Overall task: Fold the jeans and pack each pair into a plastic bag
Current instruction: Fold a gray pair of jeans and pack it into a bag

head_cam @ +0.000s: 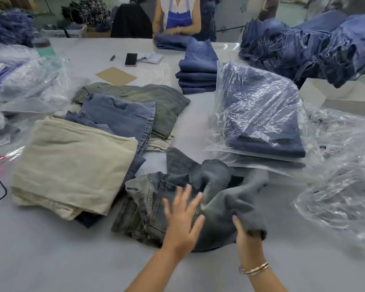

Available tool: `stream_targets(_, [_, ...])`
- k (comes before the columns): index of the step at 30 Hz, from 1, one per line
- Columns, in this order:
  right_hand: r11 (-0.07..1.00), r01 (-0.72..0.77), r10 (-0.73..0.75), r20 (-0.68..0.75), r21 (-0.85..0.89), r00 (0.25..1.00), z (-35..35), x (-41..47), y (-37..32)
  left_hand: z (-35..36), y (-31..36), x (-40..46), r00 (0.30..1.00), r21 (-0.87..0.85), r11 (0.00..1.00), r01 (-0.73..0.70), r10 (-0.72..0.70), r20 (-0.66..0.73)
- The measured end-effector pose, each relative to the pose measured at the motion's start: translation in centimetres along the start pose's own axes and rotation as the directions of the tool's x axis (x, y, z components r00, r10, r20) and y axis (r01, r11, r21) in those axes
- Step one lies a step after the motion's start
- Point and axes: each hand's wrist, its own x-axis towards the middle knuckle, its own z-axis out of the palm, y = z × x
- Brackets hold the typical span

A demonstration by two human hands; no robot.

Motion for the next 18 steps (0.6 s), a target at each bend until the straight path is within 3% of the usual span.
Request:
stream_targets(1, [0.98,-0.038,0.069,0.156,-0.195,0.985,-0.4,-0.5,-0.8,-0.1,1.1,0.0,0.995,-0.259,0.965,0.041,-0.017,0.095])
stream_targets(2, [0.929,0.019,0.105,0.31,-0.37,0.945,-0.1,-1.3,-1.4,-0.2,2.1,0.3,0.983,-0.496,0.854,0.157,-0.086,0.163])
stream_targets(3, [0.883,0.087,0.135,0.428,-0.461,0.894,0.3,-1.7,-1.9,-0.4,2.8,0.4,0.968,-0.612,0.751,0.249,-0.164,0.192])
stream_targets(4, [0.861,0.153,0.14,0.515,-0.485,0.846,0.8,-1.8,-2.3,-0.6,3.1,0.8,0.953,-0.664,0.683,0.302,-0.226,0.201])
stream_targets(6, [0.732,0.502,-0.265,0.485,-0.462,0.833,1.2,-1.3,-2.8,-1.4,3.4,1.3,0.942,-0.701,0.633,0.33,-0.266,0.204])
stream_targets(7, [0.61,0.622,-0.387,0.502,-0.49,0.774,1.8,-1.0,-3.3,-2.1,3.5,1.7,0.933,-0.731,0.586,0.35,-0.289,0.215])
stream_targets(9, [0.543,0.666,-0.263,0.649,-0.512,0.713,2.4,-0.5,-3.3,-3.3,3.2,2.5,0.895,-0.796,0.442,0.413,-0.357,0.266])
stream_targets(10, [0.585,0.642,-0.107,0.737,-0.496,0.667,2.4,-0.5,-2.3,-4.0,3.0,2.7,0.877,-0.809,0.388,0.441,-0.377,0.297])
stream_targets(11, [0.599,0.641,-0.007,0.797,-0.48,0.603,2.4,-0.4,-1.8,-4.9,2.9,3.1,0.861,-0.784,0.399,0.477,-0.393,0.324])
stream_targets(12, [0.586,0.666,0.018,0.829,-0.461,0.558,2.7,-0.4,-1.4,-5.5,2.7,3.5,0.854,-0.714,0.482,0.508,-0.391,0.343])
stream_targets(14, [0.535,0.714,0.061,0.863,-0.452,0.501,3.4,-0.5,-1.0,-6.2,2.1,4.0,0.849,-0.434,0.739,0.516,-0.375,0.372])
stream_targets(15, [0.575,0.692,0.052,0.864,-0.436,0.501,3.5,-0.5,-1.1,-6.3,1.8,4.2,0.858,-0.285,0.827,0.485,-0.387,0.338])
stream_targets(16, [0.706,0.591,0.018,0.844,-0.39,0.535,3.6,-0.6,-1.1,-6.3,1.8,4.5,0.877,-0.225,0.86,0.459,-0.396,0.273])
stream_targets(18, [0.942,0.265,-0.01,0.772,-0.206,0.635,3.5,-1.0,-1.3,-6.7,1.8,4.6,0.89,-0.36,0.814,0.455,-0.42,0.176])
